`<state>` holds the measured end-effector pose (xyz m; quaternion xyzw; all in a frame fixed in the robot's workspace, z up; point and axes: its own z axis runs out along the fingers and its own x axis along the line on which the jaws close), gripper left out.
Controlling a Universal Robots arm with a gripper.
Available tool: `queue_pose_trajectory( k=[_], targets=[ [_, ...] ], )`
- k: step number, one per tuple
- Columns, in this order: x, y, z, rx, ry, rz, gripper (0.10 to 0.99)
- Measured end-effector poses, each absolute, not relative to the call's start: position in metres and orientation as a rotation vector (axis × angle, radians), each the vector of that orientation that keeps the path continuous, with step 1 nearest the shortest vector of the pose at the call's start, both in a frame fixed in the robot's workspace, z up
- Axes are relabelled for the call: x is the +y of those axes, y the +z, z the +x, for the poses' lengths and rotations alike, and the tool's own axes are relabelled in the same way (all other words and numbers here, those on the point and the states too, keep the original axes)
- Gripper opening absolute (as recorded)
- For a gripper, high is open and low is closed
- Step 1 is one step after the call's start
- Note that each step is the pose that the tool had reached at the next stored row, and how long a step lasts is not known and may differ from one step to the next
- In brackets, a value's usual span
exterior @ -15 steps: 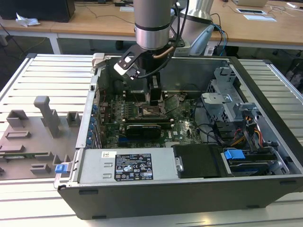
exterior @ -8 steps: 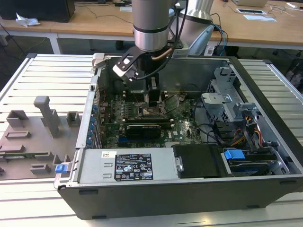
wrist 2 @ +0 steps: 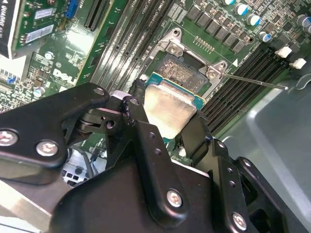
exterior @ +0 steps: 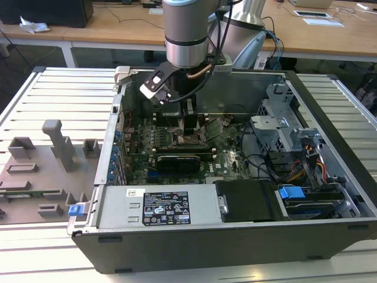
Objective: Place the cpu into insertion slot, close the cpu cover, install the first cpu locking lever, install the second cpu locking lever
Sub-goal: 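Place the cpu into insertion slot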
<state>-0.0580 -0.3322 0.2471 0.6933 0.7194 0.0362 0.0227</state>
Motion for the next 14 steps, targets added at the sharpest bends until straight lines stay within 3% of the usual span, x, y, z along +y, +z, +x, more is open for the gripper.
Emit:
queue_pose_trajectory(
  k=[14],
  targets=[
    [-0.321, 0.213, -0.058, 2.218, 0.112, 2.157, 0.541]
  ],
)
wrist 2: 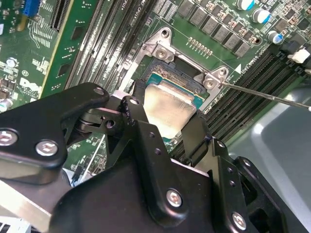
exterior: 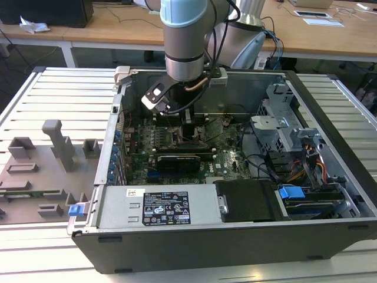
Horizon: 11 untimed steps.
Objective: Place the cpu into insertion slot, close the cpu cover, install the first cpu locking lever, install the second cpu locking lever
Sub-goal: 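Place the cpu into insertion slot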
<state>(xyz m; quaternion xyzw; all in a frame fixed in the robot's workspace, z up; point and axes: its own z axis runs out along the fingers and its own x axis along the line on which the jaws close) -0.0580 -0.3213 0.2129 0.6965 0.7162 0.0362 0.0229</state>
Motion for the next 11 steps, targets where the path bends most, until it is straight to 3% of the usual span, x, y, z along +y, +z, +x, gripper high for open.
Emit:
queue_pose_trajectory(
  k=[11],
  targets=[
    [-0.321, 0.199, -0.058, 2.212, 0.111, 2.163, 0.541]
  ],
)
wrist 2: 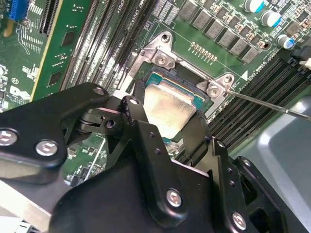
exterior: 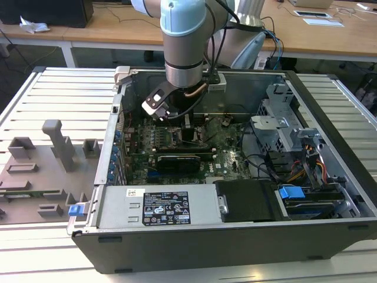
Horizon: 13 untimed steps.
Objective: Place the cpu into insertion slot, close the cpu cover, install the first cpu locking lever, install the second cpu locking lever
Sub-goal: 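Place the cpu into insertion slot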
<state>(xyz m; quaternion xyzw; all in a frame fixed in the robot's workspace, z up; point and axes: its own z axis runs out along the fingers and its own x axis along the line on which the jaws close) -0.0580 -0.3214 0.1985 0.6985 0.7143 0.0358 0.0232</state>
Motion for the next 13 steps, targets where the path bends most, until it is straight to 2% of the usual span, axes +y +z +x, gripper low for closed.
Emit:
queue_pose_trajectory(
  k=[7, 8, 9, 13],
  targets=[
    [-0.3213, 0.1974, -0.0579, 2.211, 0.112, 2.163, 0.541],
    [-0.3213, 0.1973, -0.0579, 2.211, 0.112, 2.163, 0.553],
    [-0.3213, 0.1974, -0.058, 2.211, 0.111, 2.163, 0.616],
    [-0.3214, 0.1987, -0.058, 2.211, 0.111, 2.163, 0.616]
  ],
)
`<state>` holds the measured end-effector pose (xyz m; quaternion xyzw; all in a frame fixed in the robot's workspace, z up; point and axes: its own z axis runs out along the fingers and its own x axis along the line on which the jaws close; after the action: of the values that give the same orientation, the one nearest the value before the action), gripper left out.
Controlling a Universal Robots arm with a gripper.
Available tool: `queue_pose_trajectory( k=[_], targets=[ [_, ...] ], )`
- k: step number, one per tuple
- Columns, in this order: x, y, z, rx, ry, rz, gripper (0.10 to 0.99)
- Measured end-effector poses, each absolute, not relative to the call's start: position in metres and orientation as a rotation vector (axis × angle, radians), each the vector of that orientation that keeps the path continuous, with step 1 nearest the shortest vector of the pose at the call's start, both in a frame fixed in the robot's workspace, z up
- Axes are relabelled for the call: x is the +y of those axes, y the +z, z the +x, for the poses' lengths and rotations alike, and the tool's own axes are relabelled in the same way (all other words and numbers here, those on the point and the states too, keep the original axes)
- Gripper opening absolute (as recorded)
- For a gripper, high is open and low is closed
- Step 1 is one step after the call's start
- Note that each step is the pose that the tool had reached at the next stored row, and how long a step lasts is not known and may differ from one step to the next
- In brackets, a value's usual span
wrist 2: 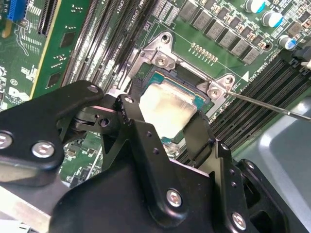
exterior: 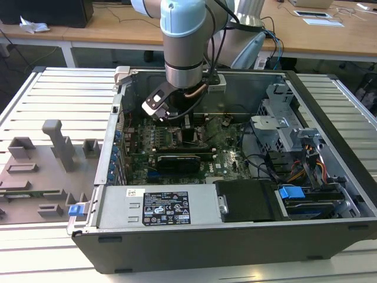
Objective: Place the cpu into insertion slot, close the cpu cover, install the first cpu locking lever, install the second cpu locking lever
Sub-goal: 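Place the cpu into insertion slot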
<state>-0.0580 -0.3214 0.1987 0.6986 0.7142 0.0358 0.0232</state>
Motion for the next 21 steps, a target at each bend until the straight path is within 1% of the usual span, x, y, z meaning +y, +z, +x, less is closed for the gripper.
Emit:
queue_pose_trajectory(
  k=[6, 8, 9, 11, 12, 16, 21],
  targets=[
    [-0.32, 0.215, -0.058, 2.211, 0.111, 2.163, 0.604],
    [-0.32, 0.221, -0.058, 2.211, 0.111, 2.163, 0.471],
    [-0.32, 0.225, -0.058, 2.211, 0.111, 2.163, 0.471],
    [-0.32, 0.233, -0.058, 2.211, 0.111, 2.163, 0.353],
    [-0.319, 0.237, -0.058, 2.211, 0.111, 2.163, 0.353],
    [-0.319, 0.256, -0.058, 2.211, 0.111, 2.163, 0.11],
    [-0.319, 0.281, -0.058, 2.211, 0.111, 2.163, 0.106]
  ],
)
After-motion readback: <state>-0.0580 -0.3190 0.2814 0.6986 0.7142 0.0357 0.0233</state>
